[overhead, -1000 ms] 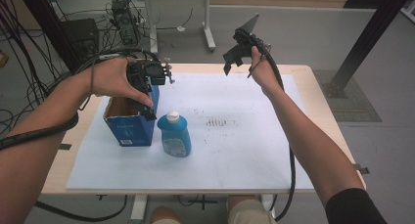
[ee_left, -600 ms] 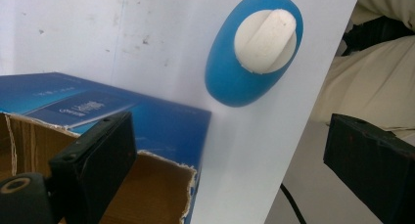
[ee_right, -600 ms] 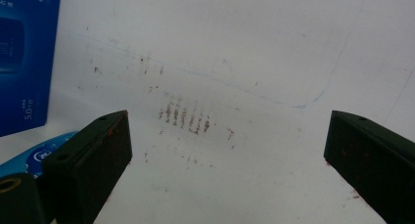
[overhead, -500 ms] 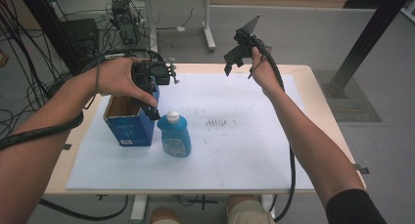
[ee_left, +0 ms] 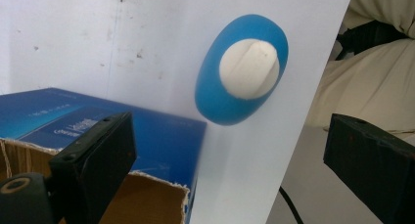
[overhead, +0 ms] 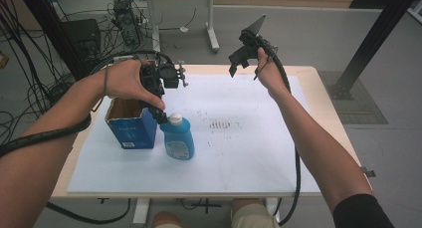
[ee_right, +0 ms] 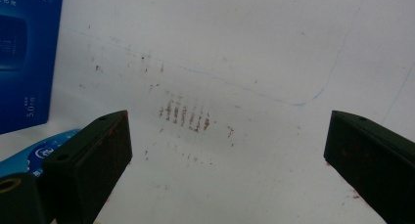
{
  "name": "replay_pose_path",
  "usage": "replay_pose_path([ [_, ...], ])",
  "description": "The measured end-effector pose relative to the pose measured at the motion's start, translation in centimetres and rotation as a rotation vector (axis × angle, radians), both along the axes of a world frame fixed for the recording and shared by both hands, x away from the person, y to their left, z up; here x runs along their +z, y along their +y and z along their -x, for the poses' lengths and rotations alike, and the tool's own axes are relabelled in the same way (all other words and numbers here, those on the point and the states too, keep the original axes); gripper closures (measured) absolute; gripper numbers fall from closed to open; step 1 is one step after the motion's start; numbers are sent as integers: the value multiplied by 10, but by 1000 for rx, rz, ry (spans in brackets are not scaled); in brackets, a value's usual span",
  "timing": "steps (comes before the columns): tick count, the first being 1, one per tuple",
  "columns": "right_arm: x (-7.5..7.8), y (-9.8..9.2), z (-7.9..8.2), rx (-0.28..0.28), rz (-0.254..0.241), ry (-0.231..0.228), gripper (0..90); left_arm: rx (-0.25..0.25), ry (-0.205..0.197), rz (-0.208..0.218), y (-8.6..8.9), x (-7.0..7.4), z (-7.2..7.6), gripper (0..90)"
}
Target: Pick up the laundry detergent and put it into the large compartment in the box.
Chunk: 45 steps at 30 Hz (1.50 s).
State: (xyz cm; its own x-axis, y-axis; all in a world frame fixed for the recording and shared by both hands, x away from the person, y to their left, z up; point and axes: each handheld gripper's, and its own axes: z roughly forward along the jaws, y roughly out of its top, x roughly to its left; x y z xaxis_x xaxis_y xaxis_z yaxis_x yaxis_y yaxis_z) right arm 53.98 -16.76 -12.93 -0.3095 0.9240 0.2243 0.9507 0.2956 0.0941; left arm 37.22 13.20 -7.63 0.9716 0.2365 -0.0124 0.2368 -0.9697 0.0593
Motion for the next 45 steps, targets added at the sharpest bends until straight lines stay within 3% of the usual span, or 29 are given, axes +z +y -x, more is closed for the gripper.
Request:
replay_pose_path([
  [27,3,-6,2,-11,0,-3,38,-49,26,16,-20,-14,-6,58],
  [45,0,-12,1,-19,0,3,38,-58,47,11,-27,-34,-8,55],
])
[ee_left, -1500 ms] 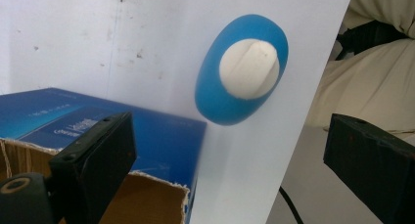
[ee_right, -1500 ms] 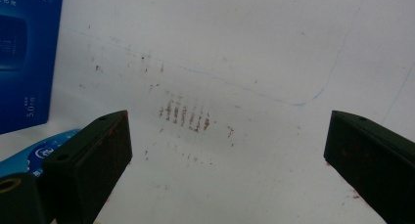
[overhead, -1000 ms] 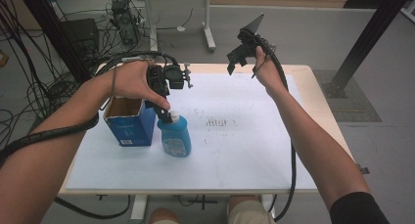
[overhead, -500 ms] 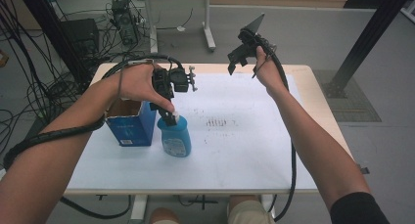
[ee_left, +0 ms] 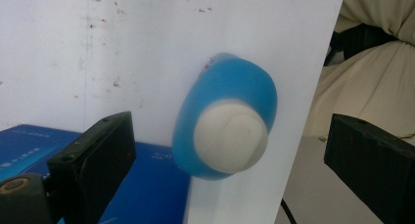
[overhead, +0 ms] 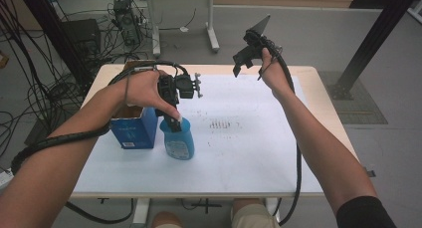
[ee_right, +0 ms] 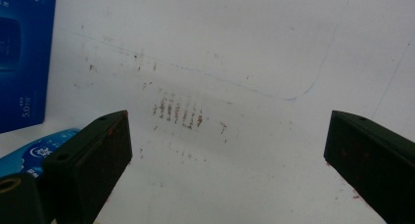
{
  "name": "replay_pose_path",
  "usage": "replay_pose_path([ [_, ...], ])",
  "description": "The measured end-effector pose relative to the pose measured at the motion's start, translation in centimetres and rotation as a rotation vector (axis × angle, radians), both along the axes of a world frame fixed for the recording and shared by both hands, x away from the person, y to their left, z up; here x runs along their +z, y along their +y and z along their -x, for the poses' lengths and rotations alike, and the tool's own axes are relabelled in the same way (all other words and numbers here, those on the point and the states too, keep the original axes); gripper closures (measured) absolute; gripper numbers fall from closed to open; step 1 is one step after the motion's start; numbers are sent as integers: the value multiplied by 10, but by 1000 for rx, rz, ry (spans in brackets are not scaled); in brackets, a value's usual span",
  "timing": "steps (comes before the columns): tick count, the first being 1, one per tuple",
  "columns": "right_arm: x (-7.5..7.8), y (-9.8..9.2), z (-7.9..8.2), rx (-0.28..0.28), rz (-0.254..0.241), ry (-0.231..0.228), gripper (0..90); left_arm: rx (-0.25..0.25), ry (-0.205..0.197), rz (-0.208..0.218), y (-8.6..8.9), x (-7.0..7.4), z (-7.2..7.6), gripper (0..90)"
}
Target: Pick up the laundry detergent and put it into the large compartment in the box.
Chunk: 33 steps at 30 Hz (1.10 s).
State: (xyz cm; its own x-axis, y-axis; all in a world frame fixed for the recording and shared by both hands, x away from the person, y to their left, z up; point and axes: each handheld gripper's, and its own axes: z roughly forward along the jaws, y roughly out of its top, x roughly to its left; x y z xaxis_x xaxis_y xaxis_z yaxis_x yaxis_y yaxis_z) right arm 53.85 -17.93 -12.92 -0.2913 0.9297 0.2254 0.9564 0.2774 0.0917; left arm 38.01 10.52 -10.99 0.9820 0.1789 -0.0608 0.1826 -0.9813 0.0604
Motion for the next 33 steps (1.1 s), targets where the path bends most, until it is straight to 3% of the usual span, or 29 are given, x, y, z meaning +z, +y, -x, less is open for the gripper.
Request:
replay_pose_path([
  [15,-5,-3,0,-7,-4,5,38,-2,3,-16,-3,-16,2,51],
  [23,-7,-3,0,-5,-2,9,38,-13,-34,-30,-6,-22,9,50],
  [33,-8,-5,0,-12,-1,12,38,-20,-34,-41,-6,-28,11,52],
])
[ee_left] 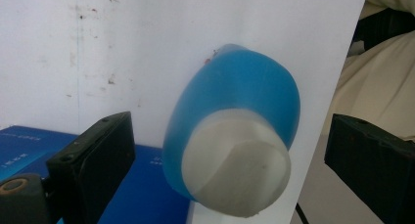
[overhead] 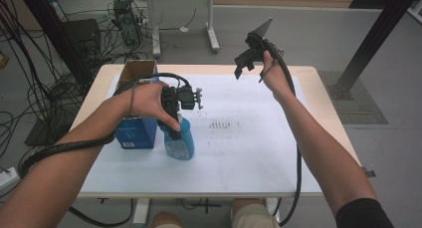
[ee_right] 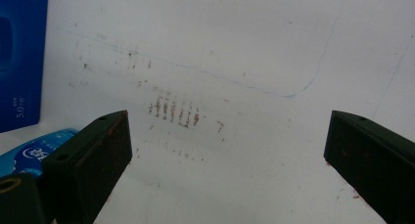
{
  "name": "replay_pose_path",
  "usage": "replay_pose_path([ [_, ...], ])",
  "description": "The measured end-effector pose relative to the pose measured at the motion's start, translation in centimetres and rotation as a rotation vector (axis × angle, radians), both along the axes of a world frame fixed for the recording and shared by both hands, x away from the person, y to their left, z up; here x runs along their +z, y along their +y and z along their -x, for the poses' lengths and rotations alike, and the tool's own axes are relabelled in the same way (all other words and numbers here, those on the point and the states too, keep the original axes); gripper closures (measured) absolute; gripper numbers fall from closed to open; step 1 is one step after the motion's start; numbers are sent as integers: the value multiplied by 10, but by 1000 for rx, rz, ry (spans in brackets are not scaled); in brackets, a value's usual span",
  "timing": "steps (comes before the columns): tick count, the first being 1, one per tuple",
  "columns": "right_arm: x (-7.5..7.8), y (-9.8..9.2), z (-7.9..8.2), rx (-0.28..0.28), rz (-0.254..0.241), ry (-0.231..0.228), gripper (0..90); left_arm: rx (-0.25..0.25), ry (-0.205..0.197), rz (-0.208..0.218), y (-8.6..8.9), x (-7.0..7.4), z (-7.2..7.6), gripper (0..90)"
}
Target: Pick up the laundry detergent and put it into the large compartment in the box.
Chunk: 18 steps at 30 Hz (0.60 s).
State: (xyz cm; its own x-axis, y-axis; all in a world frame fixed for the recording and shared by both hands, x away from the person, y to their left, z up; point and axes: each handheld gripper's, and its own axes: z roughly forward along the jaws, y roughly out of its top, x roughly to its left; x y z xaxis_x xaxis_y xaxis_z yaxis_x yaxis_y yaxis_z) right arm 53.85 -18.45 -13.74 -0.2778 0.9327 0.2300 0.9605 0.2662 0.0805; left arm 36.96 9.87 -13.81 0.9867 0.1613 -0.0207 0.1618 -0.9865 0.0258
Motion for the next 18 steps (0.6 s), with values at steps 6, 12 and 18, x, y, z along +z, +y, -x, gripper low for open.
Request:
replay_pose_path([
  [6,-1,0,0,-1,2,1,38,-1,3,-8,-1,-4,1,50],
  [12,-3,-2,-1,-7,1,5,38,8,3,-15,-2,-8,2,51],
  [18,-4,-3,0,-8,0,4,38,3,6,-20,-5,-9,2,60],
])
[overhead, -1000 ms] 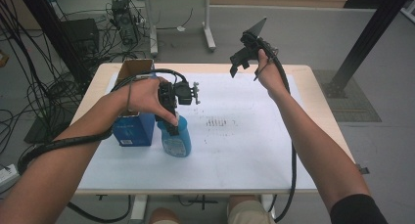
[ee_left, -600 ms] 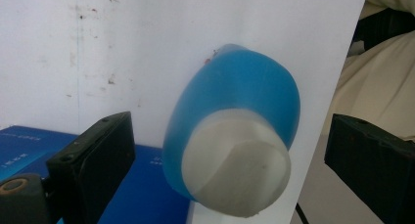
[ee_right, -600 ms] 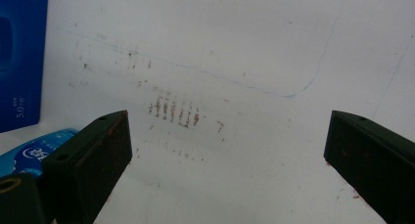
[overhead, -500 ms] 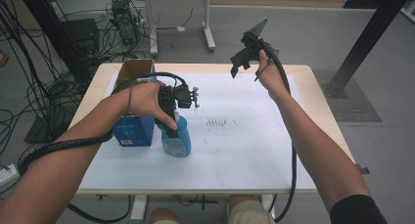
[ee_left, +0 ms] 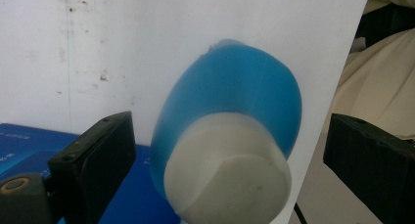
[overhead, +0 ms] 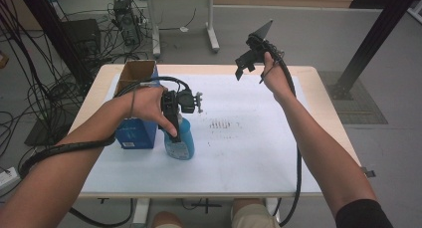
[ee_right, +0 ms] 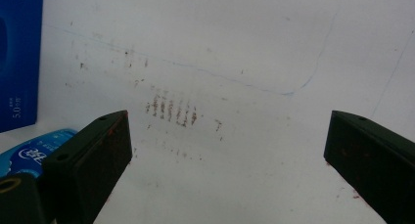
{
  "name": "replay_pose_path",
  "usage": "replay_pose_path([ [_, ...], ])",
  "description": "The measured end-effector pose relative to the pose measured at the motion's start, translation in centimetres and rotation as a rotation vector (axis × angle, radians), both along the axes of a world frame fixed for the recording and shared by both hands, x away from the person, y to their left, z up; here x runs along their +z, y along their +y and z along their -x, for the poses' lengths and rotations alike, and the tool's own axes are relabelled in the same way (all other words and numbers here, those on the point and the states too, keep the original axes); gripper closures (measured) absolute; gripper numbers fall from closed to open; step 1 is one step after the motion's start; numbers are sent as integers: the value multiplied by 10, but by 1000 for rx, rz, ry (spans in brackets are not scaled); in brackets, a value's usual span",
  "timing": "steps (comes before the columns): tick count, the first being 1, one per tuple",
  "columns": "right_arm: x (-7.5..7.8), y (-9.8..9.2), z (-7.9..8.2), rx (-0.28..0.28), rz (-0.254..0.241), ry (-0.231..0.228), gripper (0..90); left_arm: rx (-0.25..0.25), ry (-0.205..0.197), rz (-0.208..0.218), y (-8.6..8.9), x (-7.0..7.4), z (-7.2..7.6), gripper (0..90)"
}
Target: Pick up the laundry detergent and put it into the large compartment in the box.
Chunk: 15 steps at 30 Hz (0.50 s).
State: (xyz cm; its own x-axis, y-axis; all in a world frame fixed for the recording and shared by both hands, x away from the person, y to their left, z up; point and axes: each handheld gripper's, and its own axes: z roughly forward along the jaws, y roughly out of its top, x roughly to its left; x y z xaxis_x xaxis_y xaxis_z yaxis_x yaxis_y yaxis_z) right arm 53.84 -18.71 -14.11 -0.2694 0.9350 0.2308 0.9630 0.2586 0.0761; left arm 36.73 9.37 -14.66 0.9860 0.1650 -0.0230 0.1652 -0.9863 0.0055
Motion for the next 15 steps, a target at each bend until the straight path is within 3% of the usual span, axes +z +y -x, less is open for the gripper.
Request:
replay_pose_path([
  [15,-1,-2,-1,-5,0,5,38,-5,18,4,-1,-3,-2,65],
])
